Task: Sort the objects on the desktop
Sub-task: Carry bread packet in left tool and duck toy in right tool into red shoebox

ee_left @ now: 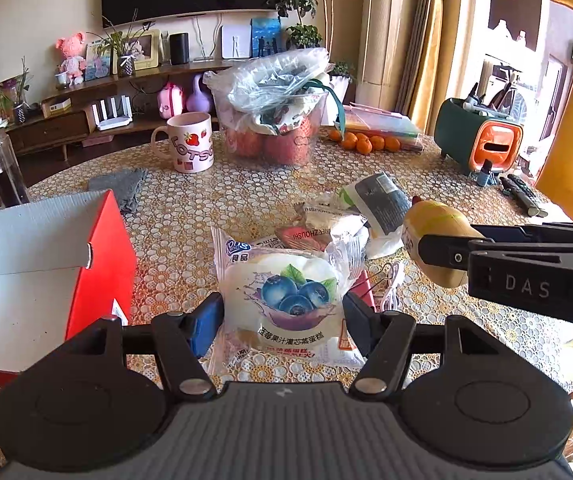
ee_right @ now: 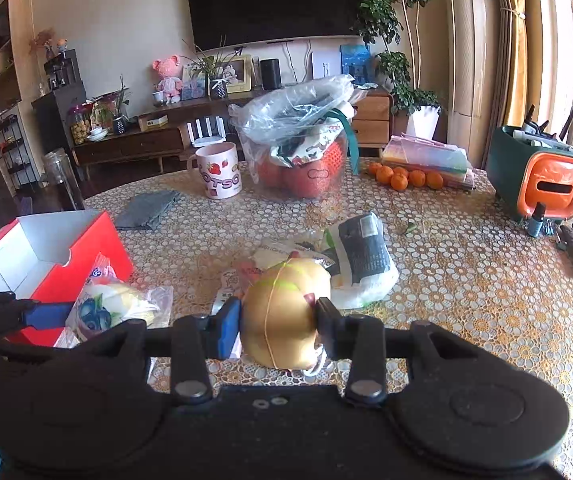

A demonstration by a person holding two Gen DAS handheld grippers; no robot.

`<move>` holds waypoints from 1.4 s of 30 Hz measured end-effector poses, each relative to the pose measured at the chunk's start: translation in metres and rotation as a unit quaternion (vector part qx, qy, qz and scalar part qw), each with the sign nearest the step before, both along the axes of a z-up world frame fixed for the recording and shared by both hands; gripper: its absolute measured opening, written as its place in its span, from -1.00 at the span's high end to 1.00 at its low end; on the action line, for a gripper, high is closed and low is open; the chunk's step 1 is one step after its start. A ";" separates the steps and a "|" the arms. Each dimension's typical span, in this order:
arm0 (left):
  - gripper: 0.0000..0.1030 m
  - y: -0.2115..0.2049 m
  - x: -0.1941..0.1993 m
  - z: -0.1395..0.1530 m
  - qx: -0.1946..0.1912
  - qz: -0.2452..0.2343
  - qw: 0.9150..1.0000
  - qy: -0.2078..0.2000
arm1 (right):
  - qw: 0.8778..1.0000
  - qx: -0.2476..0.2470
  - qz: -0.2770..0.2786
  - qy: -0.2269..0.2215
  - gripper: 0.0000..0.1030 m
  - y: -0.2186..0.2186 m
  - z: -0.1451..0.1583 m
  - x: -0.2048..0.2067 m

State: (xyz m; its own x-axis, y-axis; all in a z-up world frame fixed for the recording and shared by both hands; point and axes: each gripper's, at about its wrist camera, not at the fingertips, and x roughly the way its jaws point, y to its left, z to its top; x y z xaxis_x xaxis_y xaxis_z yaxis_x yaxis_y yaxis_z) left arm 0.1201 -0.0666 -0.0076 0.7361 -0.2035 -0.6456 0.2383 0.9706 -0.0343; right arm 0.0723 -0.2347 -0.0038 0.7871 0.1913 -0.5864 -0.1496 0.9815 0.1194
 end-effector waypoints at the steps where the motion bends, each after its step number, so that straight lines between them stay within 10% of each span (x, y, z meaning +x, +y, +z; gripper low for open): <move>1: -0.26 0.004 -0.001 0.004 -0.002 0.002 1.000 -0.002 | 1.000 0.000 0.003 -0.002 0.23 0.002 0.003 -0.002; 25: -0.26 0.148 -0.011 0.050 -0.001 0.102 0.994 -0.034 | 0.987 -0.005 0.157 -0.040 0.23 0.151 0.060 -0.006; 42: -0.26 0.255 0.017 0.020 0.003 0.171 0.985 0.006 | 0.975 -0.043 0.218 -0.022 0.23 0.263 0.044 0.028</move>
